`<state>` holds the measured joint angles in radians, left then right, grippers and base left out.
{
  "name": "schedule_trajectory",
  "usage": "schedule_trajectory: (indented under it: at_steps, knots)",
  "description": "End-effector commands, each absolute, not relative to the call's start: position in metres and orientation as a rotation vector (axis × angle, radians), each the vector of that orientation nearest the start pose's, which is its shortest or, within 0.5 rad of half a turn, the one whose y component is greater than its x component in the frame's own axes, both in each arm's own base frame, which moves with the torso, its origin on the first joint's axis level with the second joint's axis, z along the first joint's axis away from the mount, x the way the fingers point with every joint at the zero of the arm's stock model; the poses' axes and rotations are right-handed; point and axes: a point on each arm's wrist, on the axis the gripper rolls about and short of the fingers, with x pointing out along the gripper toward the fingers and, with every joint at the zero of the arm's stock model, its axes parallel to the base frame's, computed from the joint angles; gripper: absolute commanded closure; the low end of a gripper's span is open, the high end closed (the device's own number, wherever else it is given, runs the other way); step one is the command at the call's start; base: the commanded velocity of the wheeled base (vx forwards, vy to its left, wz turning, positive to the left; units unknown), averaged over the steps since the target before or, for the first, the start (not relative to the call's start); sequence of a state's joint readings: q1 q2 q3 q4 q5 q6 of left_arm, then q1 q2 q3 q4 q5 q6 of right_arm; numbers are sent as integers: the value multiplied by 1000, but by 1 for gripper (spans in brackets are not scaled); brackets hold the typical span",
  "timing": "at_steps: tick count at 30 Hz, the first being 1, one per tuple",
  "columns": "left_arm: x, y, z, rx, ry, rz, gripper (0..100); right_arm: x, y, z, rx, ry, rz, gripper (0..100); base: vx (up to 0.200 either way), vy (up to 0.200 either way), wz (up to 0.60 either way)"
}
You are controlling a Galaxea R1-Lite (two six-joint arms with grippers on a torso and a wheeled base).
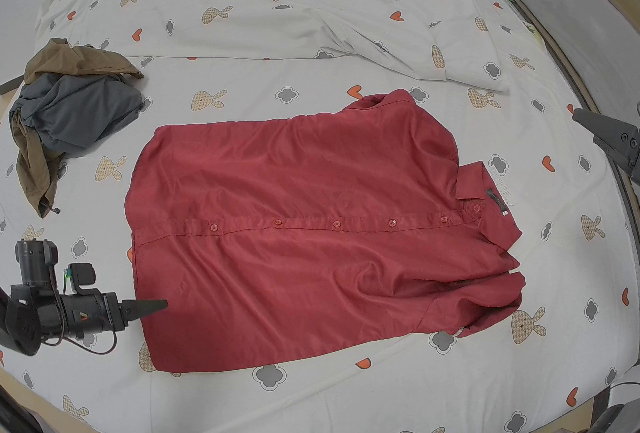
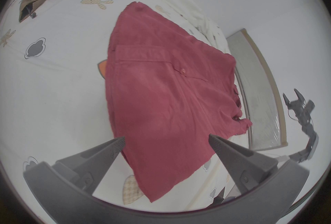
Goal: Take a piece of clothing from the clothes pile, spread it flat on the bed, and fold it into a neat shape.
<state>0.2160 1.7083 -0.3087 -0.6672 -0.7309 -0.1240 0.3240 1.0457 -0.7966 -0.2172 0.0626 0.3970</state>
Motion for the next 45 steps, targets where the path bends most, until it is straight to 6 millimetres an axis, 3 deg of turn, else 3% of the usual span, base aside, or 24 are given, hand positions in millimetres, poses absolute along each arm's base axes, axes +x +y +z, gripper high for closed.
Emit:
schedule_trajectory:
  at_steps: [1, 7, 14, 21, 29, 35, 45]
  knots:
    - [191, 16, 49, -469, 741, -527, 0, 131, 46, 288, 389, 102, 380, 0, 0, 0, 0]
    - [192, 13, 38, -467, 759, -542, 0, 131, 46, 288, 389, 102, 380, 0, 0, 0, 0]
    - [176, 19, 50, -454, 685, -506, 0, 131, 46, 287, 389, 103, 381, 0, 0, 0, 0]
    - [168, 21, 49, -465, 689, -479, 0, 130, 46, 287, 389, 105, 388, 0, 0, 0, 0]
    - [179, 26, 39, -479, 721, -460, 0, 130, 46, 287, 389, 105, 388, 0, 0, 0, 0]
    - [200, 31, 20, -420, 764, -424, 0, 130, 46, 287, 389, 105, 388, 0, 0, 0, 0]
    - [214, 22, 31, -463, 682, -452, 0, 131, 46, 286, 388, 109, 387, 0, 0, 0, 0]
